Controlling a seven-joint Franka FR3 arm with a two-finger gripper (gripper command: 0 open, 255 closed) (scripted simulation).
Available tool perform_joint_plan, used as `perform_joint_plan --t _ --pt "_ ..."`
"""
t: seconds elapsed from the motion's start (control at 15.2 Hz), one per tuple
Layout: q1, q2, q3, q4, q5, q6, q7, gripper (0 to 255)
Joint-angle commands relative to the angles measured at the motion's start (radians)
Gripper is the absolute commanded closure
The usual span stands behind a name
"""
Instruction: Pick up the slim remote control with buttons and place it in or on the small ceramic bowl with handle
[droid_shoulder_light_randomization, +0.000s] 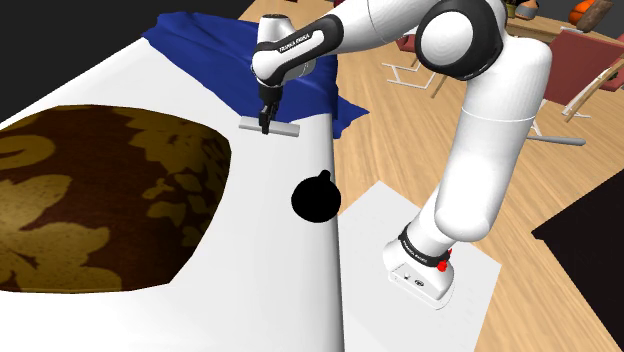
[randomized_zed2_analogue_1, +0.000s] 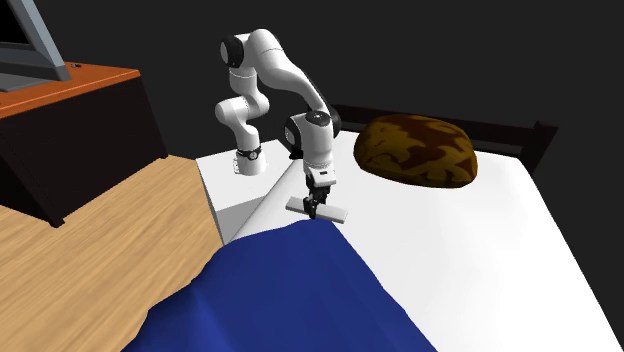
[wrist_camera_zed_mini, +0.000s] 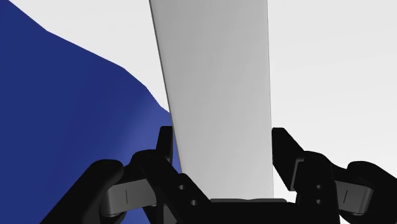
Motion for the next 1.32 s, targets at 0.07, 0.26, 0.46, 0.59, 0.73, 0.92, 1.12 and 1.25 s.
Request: perform_joint_plan --t 0.07,0.26,0.46,0.59,0.73,0.92,1.12,1.25 --pt "0.0 -0.007 -0.001 0.004 -0.001 -0.012 0.001 255" --pt "0.0 -0.027 -0.002 0.018 -0.003 -0.046 0.003 255" --pt "0.001 -0.046 -0.002 0.034 -0.006 -0.081 0.005 255" --pt "0.001 -0.057 -0.003 0.046 -0.007 -0.104 0.006 255" --pt "0.001 -0.068 -0.003 0.059 -0.009 -0.128 0.008 255" --pt "0.002 -0.083 -0.004 0.08 -0.011 -0.164 0.009 255" --pt "0.002 -0.097 -0.004 0.103 -0.013 -0.201 0.011 255" --pt "0.002 -0.105 -0.005 0.119 -0.014 -0.225 0.012 255"
